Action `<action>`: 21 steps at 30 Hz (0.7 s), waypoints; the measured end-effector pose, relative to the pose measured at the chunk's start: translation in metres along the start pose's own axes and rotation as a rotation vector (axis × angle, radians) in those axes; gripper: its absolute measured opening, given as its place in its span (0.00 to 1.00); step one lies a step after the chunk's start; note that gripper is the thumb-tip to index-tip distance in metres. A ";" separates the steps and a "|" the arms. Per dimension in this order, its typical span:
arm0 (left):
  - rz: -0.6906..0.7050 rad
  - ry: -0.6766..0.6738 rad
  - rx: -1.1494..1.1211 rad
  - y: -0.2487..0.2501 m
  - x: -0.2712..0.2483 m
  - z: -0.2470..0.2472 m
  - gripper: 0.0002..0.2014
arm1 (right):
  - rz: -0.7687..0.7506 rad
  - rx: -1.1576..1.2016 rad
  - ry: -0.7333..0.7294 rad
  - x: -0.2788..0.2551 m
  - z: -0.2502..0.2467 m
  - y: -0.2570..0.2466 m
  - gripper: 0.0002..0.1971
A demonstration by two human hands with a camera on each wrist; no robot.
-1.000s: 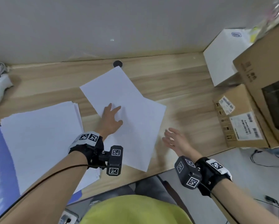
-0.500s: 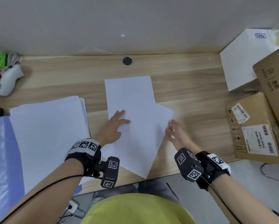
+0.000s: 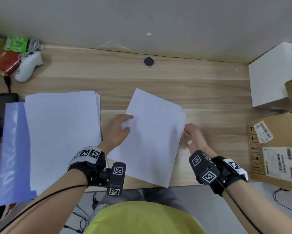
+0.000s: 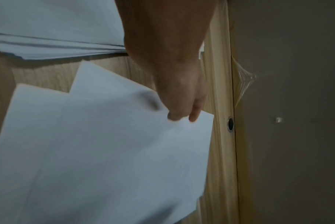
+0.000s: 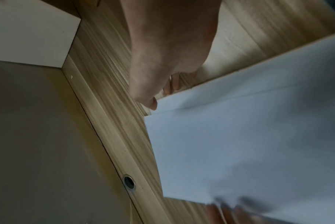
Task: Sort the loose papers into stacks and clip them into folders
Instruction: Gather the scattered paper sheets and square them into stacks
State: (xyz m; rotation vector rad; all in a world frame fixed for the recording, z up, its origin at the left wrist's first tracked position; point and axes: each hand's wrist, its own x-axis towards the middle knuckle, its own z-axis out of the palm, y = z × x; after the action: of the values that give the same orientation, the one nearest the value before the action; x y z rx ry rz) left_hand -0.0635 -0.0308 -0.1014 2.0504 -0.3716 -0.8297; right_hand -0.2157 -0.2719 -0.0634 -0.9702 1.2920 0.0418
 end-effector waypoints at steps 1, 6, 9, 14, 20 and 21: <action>-0.068 0.080 -0.013 0.001 0.002 -0.002 0.24 | 0.020 -0.013 0.046 0.002 -0.004 0.001 0.07; -0.284 -0.039 -0.083 0.006 0.007 -0.006 0.25 | 0.109 -0.046 0.032 0.006 -0.016 0.004 0.08; -0.317 -0.115 -0.127 0.019 0.003 0.003 0.22 | 0.093 -0.055 -0.050 0.008 -0.013 0.004 0.13; -0.388 -0.069 -0.215 0.031 -0.001 0.008 0.09 | 0.077 -0.115 -0.048 0.016 -0.008 0.001 0.15; -0.473 -0.075 -0.342 0.043 -0.007 0.016 0.16 | 0.080 -0.163 -0.065 0.022 -0.009 0.000 0.14; -0.474 -0.070 -0.340 0.043 -0.008 0.019 0.17 | 0.082 -0.162 -0.076 0.024 -0.010 0.000 0.14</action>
State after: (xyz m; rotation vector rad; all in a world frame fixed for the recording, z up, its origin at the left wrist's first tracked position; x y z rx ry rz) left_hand -0.0800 -0.0635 -0.0704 1.8094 0.2213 -1.1611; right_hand -0.2153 -0.2891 -0.0823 -1.0429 1.2725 0.2475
